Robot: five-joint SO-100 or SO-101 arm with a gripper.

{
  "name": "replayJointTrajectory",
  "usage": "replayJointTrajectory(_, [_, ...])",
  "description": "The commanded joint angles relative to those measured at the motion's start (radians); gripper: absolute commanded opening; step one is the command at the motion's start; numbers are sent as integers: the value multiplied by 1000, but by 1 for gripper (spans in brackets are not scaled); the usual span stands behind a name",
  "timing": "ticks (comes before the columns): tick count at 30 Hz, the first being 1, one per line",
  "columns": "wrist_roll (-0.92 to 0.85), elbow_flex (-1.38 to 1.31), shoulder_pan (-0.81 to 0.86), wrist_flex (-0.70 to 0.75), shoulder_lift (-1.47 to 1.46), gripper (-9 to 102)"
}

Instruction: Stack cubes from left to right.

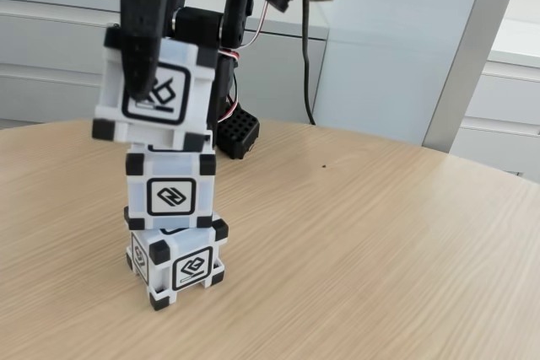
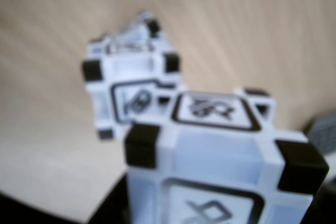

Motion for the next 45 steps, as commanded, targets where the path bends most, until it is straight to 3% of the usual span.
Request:
replayJointTrajectory(1, [17, -41, 9, 3, 18, 0])
replayJointTrajectory(11, [14, -43, 9, 5, 72, 0])
replayJointTrajectory(16, [20, -43, 9, 75, 135, 0])
replayJointTrajectory(31, [71, -46, 9, 150, 29, 0])
replayJointTrajectory(45, [110, -359, 9, 261, -129, 0])
